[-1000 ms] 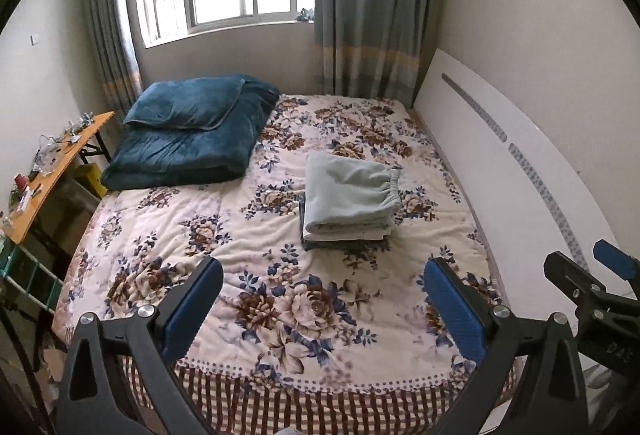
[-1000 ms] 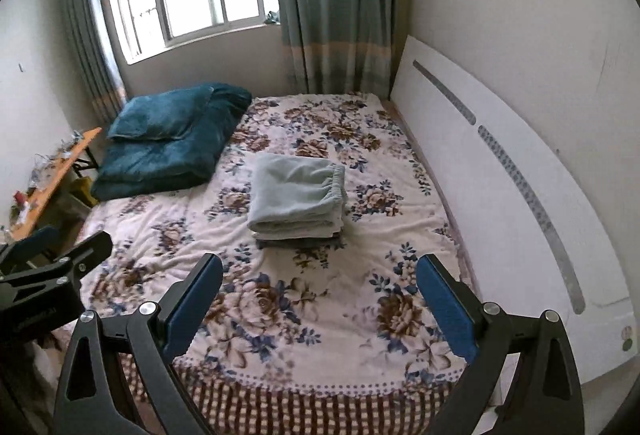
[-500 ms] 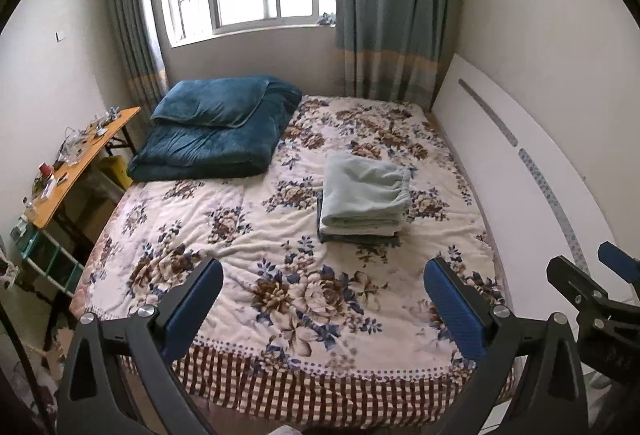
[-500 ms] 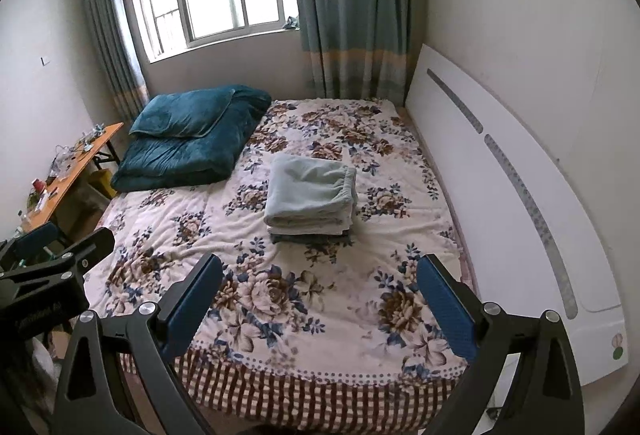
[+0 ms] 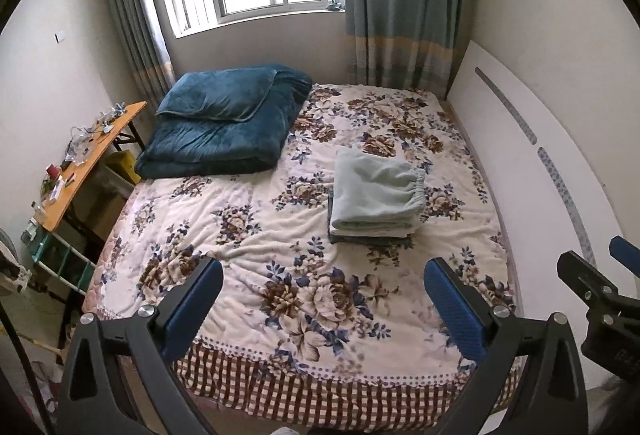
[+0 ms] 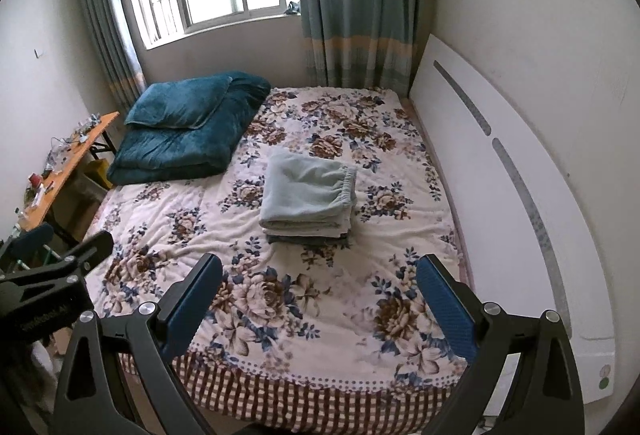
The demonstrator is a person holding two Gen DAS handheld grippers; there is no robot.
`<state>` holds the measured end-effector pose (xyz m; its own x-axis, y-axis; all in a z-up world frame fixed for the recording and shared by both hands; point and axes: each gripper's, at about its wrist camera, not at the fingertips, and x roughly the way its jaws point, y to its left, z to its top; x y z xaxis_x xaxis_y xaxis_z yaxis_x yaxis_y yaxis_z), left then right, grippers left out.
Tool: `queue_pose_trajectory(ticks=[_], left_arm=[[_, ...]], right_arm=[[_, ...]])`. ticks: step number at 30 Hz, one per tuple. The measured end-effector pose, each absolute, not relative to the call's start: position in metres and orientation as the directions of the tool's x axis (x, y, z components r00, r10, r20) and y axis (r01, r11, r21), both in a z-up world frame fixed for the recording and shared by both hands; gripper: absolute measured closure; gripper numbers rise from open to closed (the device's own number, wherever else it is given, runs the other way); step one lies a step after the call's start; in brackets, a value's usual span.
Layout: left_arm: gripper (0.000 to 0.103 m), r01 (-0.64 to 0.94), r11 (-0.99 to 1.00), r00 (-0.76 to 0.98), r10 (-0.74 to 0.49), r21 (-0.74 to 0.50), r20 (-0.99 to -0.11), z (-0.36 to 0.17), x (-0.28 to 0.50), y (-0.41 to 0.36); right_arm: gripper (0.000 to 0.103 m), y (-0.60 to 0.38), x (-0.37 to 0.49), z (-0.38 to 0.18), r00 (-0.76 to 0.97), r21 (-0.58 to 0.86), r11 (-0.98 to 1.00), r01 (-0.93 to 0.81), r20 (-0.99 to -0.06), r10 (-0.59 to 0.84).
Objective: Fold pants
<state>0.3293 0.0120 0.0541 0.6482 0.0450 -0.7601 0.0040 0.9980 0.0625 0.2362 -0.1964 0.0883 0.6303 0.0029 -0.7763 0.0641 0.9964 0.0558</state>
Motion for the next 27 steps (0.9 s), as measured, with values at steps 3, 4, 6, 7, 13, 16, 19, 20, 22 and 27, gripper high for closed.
queue_pose_trajectory(ticks=[3, 4, 6, 7, 13, 16, 19, 20, 22, 27], left_arm=[[0.000, -0.002, 0.998, 0.642, 0.048, 0.061, -0.765, 0.054, 0.337, 0.010], [0.000, 0.000, 0.998, 0.639, 0.044, 0.058, -0.768, 0.053, 0.340, 0.010], [0.000, -0.002, 0.998, 0.637, 0.047, 0.059, -0.769, 0.052, 0.345, 0.010], [0.000, 0.001, 0.998, 0.635, 0.045, 0.060, -0.771, 0.051, 0.349, 0.010], [0.000, -0.007, 0.997, 0.625, 0.067, 0.080, -0.778, 0.043, 0.358, 0.012], [0.000, -0.010, 0.997, 0.613, 0.062, 0.071, -0.787, 0.039, 0.361, 0.014], [0.000, -0.015, 0.998, 0.604, 0.063, 0.068, -0.794, 0.037, 0.361, 0.017], [0.000, -0.013, 0.998, 0.604, 0.060, 0.065, -0.795, 0.037, 0.363, 0.017], [0.000, -0.014, 0.998, 0.602, 0.061, 0.066, -0.796, 0.036, 0.362, 0.018], [0.000, -0.013, 0.997, 0.605, 0.064, 0.070, -0.793, 0.037, 0.363, 0.018]], right_arm=[[0.003, -0.199, 0.251, 0.085, 0.618, 0.045, 0.997, 0.068, -0.786, -0.006], [0.003, -0.199, 0.256, 0.083, 0.611, 0.046, 0.997, 0.069, -0.791, -0.006], [0.003, -0.201, 0.263, 0.080, 0.604, 0.055, 0.996, 0.068, -0.797, 0.003], [0.003, -0.203, 0.266, 0.079, 0.601, 0.063, 0.996, 0.068, -0.799, 0.009], [0.003, -0.206, 0.275, 0.068, 0.585, 0.050, 0.995, 0.083, -0.811, -0.008], [0.003, -0.206, 0.280, 0.063, 0.572, 0.059, 0.995, 0.078, -0.821, 0.003], [0.003, -0.207, 0.282, 0.059, 0.569, 0.053, 0.995, 0.084, -0.822, -0.004], [0.003, -0.207, 0.282, 0.059, 0.569, 0.057, 0.995, 0.082, -0.823, 0.000], [0.003, -0.207, 0.283, 0.058, 0.568, 0.058, 0.995, 0.081, -0.823, 0.001], [0.003, -0.207, 0.283, 0.058, 0.569, 0.062, 0.995, 0.080, -0.822, 0.005]])
